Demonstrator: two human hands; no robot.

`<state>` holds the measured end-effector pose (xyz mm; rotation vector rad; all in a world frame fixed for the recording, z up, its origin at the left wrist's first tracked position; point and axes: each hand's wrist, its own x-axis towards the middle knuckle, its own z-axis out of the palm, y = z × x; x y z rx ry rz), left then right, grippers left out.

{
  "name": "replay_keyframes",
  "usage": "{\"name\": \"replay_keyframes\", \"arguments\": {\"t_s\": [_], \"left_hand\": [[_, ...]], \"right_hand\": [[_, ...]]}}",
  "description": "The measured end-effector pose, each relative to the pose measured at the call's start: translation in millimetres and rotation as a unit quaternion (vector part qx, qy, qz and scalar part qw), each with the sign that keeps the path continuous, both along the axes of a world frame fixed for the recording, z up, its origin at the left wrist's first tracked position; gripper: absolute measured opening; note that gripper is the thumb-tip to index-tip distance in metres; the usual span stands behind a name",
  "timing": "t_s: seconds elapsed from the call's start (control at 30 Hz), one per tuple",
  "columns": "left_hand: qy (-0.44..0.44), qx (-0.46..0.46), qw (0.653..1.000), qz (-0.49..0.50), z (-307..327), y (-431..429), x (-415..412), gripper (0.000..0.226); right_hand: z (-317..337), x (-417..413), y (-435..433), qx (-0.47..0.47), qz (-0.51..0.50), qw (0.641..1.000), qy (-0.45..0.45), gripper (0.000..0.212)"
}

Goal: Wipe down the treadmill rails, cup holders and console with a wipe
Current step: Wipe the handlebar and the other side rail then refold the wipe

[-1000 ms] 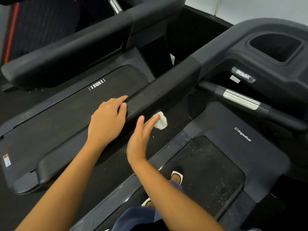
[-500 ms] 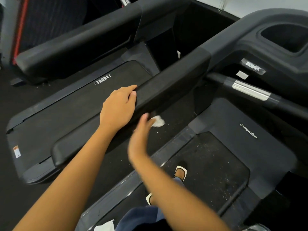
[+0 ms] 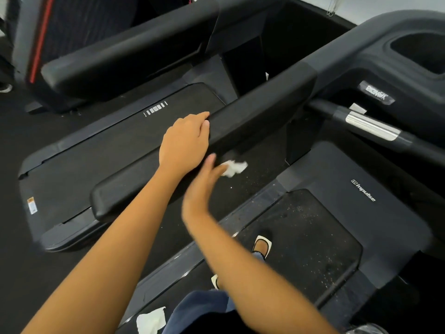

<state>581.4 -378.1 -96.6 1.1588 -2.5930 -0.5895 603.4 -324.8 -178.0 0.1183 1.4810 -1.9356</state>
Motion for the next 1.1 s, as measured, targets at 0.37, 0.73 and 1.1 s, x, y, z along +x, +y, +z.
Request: {"name": "replay_keyframes", "arguments": {"t_s": [0.37, 0.73, 1.1], "left_hand": [[0.008, 0.006, 1.0, 0.0, 0, -3, 1, 0.041], [0.014, 0.015, 1.0, -0.009, 0, -7, 3, 0.041], [0.225, 0.237, 0.945, 0.01, 7, -22, 9, 0.034]], "right_hand": [[10, -92, -1, -0.031, -0.043, 0.989, -0.136, 0.094], [18, 21, 32, 0.0, 0.014, 0.963, -0.271, 0.046], [46, 24, 37, 0.059, 0.147, 0.922, 0.354, 0.083]]}}
